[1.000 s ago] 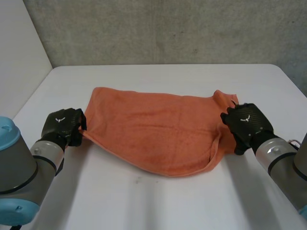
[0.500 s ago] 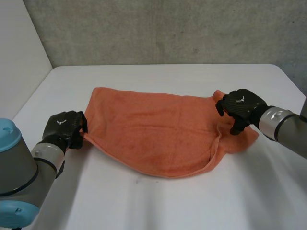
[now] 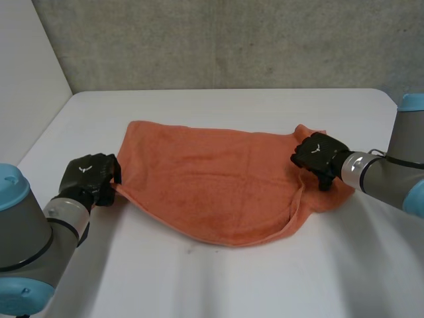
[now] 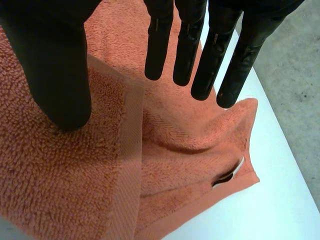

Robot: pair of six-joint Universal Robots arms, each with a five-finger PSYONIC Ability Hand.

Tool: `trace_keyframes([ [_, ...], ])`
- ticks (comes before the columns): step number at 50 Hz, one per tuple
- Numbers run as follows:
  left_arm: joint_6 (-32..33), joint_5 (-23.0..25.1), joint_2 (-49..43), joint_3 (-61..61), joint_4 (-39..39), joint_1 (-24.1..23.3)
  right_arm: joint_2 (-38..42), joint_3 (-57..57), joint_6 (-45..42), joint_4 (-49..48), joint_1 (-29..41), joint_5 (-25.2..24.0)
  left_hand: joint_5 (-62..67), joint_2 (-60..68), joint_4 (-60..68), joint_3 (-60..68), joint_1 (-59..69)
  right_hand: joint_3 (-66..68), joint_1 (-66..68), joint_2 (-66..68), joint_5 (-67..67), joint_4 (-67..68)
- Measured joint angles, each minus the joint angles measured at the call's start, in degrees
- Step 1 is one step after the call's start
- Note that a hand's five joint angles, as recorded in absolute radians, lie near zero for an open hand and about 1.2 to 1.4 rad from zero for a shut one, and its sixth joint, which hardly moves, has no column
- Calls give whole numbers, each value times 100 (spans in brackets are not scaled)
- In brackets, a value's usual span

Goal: Fold the laundry

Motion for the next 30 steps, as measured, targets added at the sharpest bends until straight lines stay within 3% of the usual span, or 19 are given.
trace_keyframes([
  [22, 7, 8, 1, -28, -1, -11, 419, -450, -827, 611, 317, 140, 0, 0, 0, 0, 0, 44, 15, 18, 38, 41],
  [26, 7, 5, 3, -32, -5, -16, 441, -495, -841, 618, 328, 207, 0, 0, 0, 0, 0, 530, 435, 537, 492, 533],
  [28, 7, 2, 5, -34, -9, -27, 411, -526, -813, 571, 334, 321, 0, 0, 0, 0, 0, 3017, 2474, 3022, 2880, 3037],
  [30, 8, 2, 5, -34, -15, -36, 345, -546, -765, 495, 339, 430, 0, 0, 0, 0, 0, 3267, 2536, 3189, 3108, 3307],
])
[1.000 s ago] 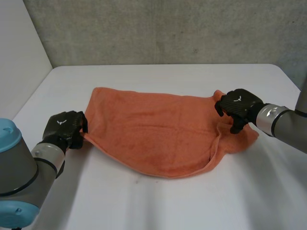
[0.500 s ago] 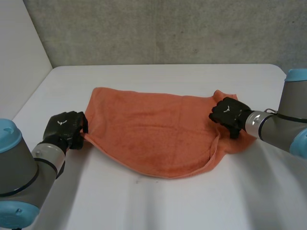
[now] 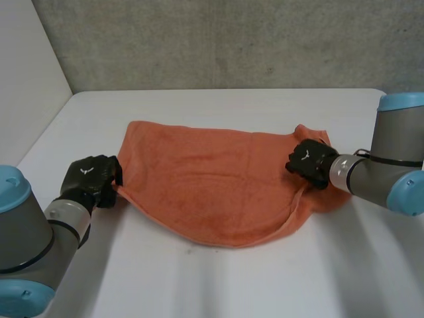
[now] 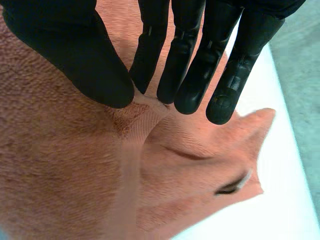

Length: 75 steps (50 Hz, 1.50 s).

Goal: Fold the laundry

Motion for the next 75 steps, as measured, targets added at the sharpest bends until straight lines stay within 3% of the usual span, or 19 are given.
trace_keyframes([
  [12, 8, 0, -6, 11, -23, -1, -929, 457, 1382, -406, -104, 342, 0, 0, 0, 0, 0, 3, 0, 0, 26, 5],
  [15, 16, -2, -8, 16, -31, 20, -1456, 1198, 2219, -517, -415, 358, 0, 0, 0, 0, 0, 2, 0, 0, 27, 5],
  [23, 15, -3, 11, 16, -131, 16, -2221, 2783, 2791, -617, -990, 345, 0, 0, 0, 0, 0, 25, 0, 0, 27, 21],
  [30, 10, -3, 33, 10, -204, -20, -2481, 3576, 2748, -1063, -1147, 127, 0, 0, 0, 0, 0, -380, -227, -403, -258, -416],
  [31, 10, -3, 34, 9, -206, -24, -2514, 3739, 2721, -1298, -1158, 26, 0, 0, 0, 0, 0, -1187, -847, -1193, -948, -1220],
  [36, 9, -3, 31, 8, -211, -45, -2560, 4127, 2679, -2082, -1165, -323, 0, 0, 0, 0, 0, -2113, -1556, -2082, -1856, -2155],
  [46, 9, -3, 21, 8, -211, -28, -2551, 4388, 2539, -2264, -1181, -581, 0, 0, 0, 0, 0, -2723, -2095, -2641, -2558, -2801],
  [61, 10, 0, 13, 16, -211, -23, -2627, 4454, 1425, -1433, -1471, -491, 0, 0, 0, 0, 0, -2723, -2095, -2641, -2559, -2801],
  [69, 10, -2, 4, 21, -209, -13, -2630, 4466, 1273, -1359, -1689, -501, 0, 0, 0, 0, 0, -2595, -2056, -2623, -2429, -2629],
  [71, 10, -3, -3, 25, -207, -8, -2627, 4480, 1259, -1373, -1756, -501, 0, 0, 1, 0, 0, -2380, -1891, -2425, -2286, -2467],
  [74, 13, -3, -19, 35, -203, 2, -2613, 4513, 1205, -1401, -1882, -504, 0, 0, 0, 0, 0, -442, -178, -399, -439, -477],
  [75, 13, -3, -19, 35, -203, 2, -2613, 4513, 1205, -1401, -1882, -504, 0, 0, 0, 0, 0, -442, -178, -399, -439, -477],
])
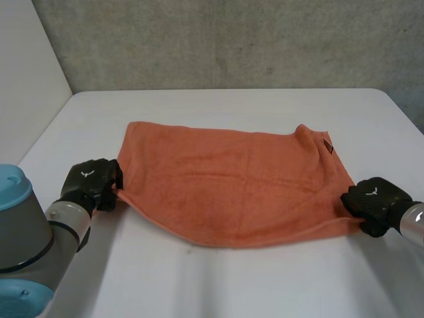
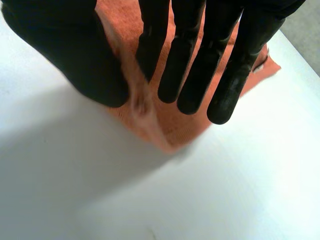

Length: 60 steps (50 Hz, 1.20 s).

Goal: Fold the laundry

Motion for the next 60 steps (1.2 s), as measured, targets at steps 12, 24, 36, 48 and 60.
trace_keyframes([
  [12, 41, 2, -328, 144, 41, 50, -19, -161, 840, -346, -203, 288, -987, -1134, -1014, -1128, -960, 451, 181, 420, 428, 497],
  [24, 297, 108, -725, 381, 21, 285, -3, -309, 2315, -804, -118, 530, -4046, -4076, -4067, -4052, -3833, 456, 181, 420, 445, 497],
  [36, 823, 240, -862, 364, 16, 570, 7, -271, 2364, -909, -186, 509, -4181, -4180, -4188, -4160, -3947, 463, 181, 420, 447, 498],
  [48, 825, 94, -835, 242, -43, 558, 4, -210, 2374, -1000, -285, 541, -3118, -3135, -3123, -3132, -2899, 463, 181, 420, 450, 499],
  [60, 833, -50, -852, 253, -19, 563, 2, -219, 2378, -1191, -387, 598, -2107, -2114, -2107, -2115, -1933, 463, 181, 420, 450, 499],
])
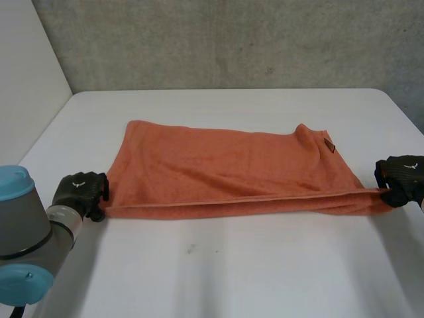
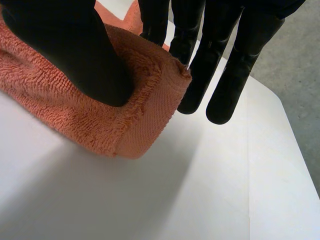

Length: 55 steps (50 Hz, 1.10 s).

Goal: Fold the laundry

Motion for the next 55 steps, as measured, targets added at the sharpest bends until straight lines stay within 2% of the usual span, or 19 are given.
trace_keyframes([
  [7, 6, 3, -5, -1, 1, 2, 0, -4, 0, -11, -5, 0, 312, 308, 312, 310, 343, 0, 0, 0, 0, 0],
  [10, 8, 5, 28, -23, -4, 7, -1, 4, -6, 15, 1, 4, 1361, 1355, 1335, 1355, 1416, 0, 0, 0, 0, 0],
  [16, 13, -7, 291, -147, -14, 29, -37, 34, -74, 256, 6, 4, 1881, 1923, 1919, 1919, 1784, 0, 0, 1, 1, 0],
  [22, 144, -26, 1201, -510, -280, 189, -455, 32, -499, 1368, -7, -110, 1995, 2080, 2075, 2072, 1859, 0, 0, 0, 27, 0],
  [27, 461, -28, 2032, -786, -890, 451, -888, 21, -1082, 2301, -83, -200, 1995, 2097, 2097, 2089, 1862, 0, 0, 0, 29, 0],
  [30, 664, -17, 2547, -901, -1472, 594, -1239, 19, -1801, 3145, -253, -160, 2016, 2101, 2100, 2091, 1887, 0, 0, 0, 31, 0],
  [31, 664, -17, 2547, -901, -1472, 594, -1239, 19, -1801, 3145, -253, -160, 2016, 2101, 2100, 2091, 1887, 0, 0, 0, 31, 0],
  [33, 811, 3, 3000, -987, -2065, 691, -1545, 25, -2473, 3928, -434, -129, 2017, 2103, 2102, 2094, 1888, 0, 0, 1, 30, 0],
  [38, 907, 33, 3371, -1038, -2622, 751, -1855, 16, -3194, 4673, -686, -143, 2017, 2106, 2104, 2098, 1892, 3, 0, 0, 31, 0],
  [43, 911, 71, 3348, -976, -2732, 769, -1895, -44, -3382, 4539, -797, -170, 2046, 2107, 2106, 2106, 1930, 3, 0, 0, 31, 0],
  [45, 902, 100, 3065, -846, -2602, 755, -1775, -114, -3289, 4165, -768, -167, 2090, 2111, 2105, 2107, 2026, 3, 0, 1, 33, 0],
  [49, 896, 131, 2192, -397, -2189, 649, -1253, -376, -2930, 3460, -568, -116, 2092, 2111, 2106, 2107, 2036, 3, 0, 0, 33, 0],
  [52, 895, 136, 1472, 82, -1870, 526, -554, -805, -2496, 2873, -225, -26, 2092, 2112, 2106, 2107, 2036, 3, 0, 0, 33, 0],
  [55, 896, 135, 941, 511, -1653, 413, -103, -1143, -2257, 2596, 14, 77, 2092, 2112, 2106, 2107, 2036, 3, 0, 0, 31, 0],
])
